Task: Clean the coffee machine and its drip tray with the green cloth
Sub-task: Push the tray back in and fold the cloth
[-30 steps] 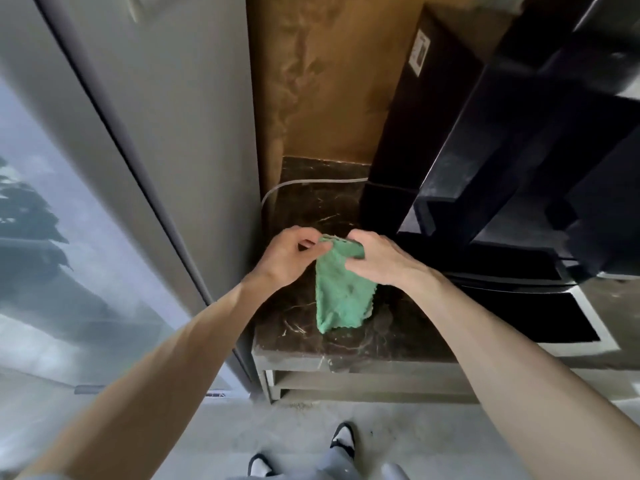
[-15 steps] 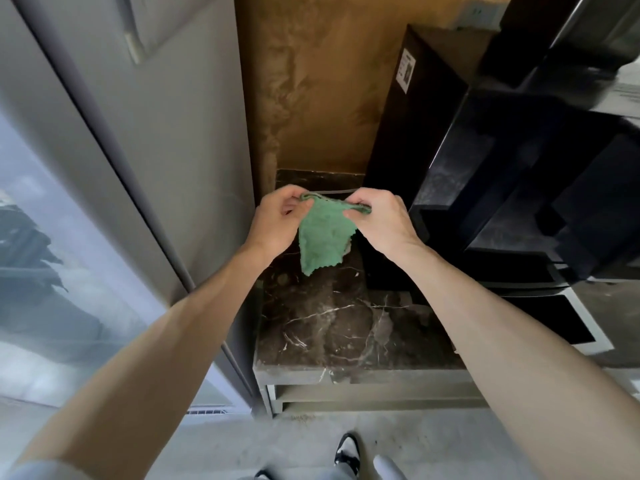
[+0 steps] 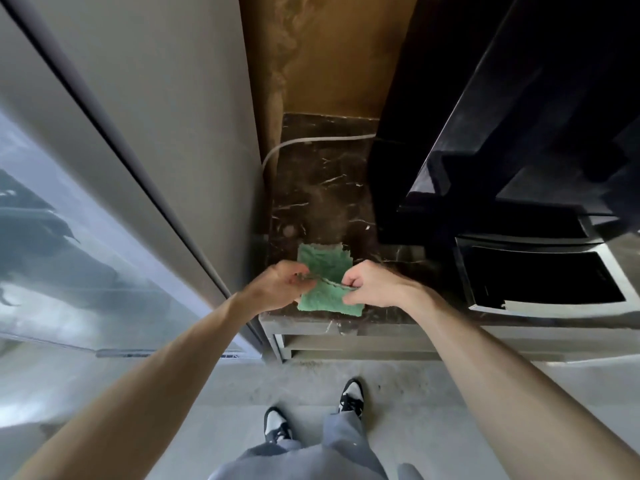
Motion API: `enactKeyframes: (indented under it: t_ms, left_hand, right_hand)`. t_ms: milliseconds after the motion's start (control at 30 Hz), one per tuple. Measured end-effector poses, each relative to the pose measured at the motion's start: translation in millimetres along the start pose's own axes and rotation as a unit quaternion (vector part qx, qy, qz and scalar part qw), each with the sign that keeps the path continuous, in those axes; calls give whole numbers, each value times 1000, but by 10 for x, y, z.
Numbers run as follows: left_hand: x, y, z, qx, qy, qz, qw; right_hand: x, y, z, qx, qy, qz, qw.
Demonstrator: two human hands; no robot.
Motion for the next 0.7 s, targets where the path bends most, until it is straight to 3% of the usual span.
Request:
enactKeyframes:
  t_ms: [167,233,300,400,500,700]
  left_hand:
    - [-73,-70,-21,-42,55,-17,997]
    - [-115,-32,-65,-2,42,-12,999]
    - [-140,39,-116,55,35,-2,998]
    - [-180,136,-253,137,65,-13,988]
    - [-154,184,-366,182,103,-41,977]
    - [-248,164,-464,201,161,-99,961]
  right_hand:
    - [31,-122,-82,-89,-17,-12,996]
    - [44,-94,-152,-51,-20,-31,998]
    - [71,-10,-237,36,-19,-17,999]
    - [107,72,-345,114,-37,-39,992]
    - [117,96,-457,134,-53,-58,988]
    - [95,120,-616,149,-57,2,987]
Point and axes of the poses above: each hand's wrist, its own z-axis away from the middle knuckle, its own y-axis out of the back of the hand, x = y × z, the point moved 5 cm from there along -z, towards the middle knuckle, and after that the axes turned 5 degrees about x, right-handed, at the moved point
